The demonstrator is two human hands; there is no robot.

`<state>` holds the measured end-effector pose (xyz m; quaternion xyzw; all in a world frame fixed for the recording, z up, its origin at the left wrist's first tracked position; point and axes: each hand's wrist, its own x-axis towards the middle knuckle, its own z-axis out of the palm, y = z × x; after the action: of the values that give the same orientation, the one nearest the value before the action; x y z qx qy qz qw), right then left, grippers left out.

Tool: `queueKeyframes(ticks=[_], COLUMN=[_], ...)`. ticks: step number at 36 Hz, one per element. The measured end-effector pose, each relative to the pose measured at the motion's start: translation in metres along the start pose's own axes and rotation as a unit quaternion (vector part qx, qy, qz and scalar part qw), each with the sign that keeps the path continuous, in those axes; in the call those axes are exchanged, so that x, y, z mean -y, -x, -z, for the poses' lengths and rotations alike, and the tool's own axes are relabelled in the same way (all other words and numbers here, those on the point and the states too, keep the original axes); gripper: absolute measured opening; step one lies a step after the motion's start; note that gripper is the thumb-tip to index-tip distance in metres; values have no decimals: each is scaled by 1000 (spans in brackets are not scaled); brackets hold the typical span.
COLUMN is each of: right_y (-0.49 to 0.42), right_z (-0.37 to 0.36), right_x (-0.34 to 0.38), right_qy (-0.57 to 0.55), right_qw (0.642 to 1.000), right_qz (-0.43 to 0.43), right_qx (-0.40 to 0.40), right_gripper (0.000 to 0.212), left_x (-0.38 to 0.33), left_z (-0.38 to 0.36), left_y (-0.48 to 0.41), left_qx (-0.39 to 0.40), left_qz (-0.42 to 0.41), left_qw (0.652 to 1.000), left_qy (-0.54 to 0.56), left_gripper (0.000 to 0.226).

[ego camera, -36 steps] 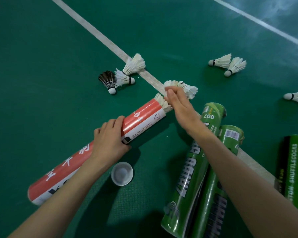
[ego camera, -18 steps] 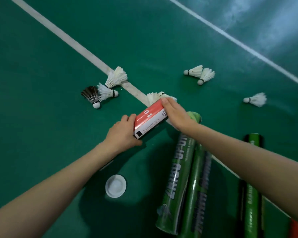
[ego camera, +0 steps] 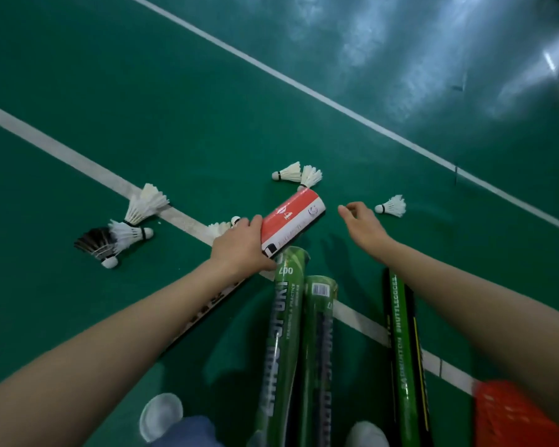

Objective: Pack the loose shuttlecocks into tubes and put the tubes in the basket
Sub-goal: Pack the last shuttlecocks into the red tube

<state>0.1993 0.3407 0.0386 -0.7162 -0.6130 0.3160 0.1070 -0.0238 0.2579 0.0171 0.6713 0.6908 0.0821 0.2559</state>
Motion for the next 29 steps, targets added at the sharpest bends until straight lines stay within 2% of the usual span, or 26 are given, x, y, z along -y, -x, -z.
queueKeyframes(ticks=[8, 15, 20, 24, 29], right_y=[-90, -155, -183, -199, -213], right_z=[37, 42, 34, 30, 30], right_x=[-64, -112, -132, -143, -159], right_qy=[108, 28, -37, -40, -48], right_qw=[993, 993, 989, 983, 967], right_qz=[-37, -108, -122, -133, -166], right_qx=[-24, -42, -73, -122, -185], right_gripper=[49, 51, 49, 56, 75], left_x=[-30, -68, -88, -101, -112], left_z=[-6, -27, -49, -64, -79], left_y=[-50, -96, -121, -135, -149], left_qx=[-3, 13, 22, 30, 38], left_qz=[43, 72, 78, 65, 59], left_qw=[999, 997, 997, 997, 996], left_qy=[-22, -22, -7, -23, -55], left_gripper=[87, 86, 96, 95, 90])
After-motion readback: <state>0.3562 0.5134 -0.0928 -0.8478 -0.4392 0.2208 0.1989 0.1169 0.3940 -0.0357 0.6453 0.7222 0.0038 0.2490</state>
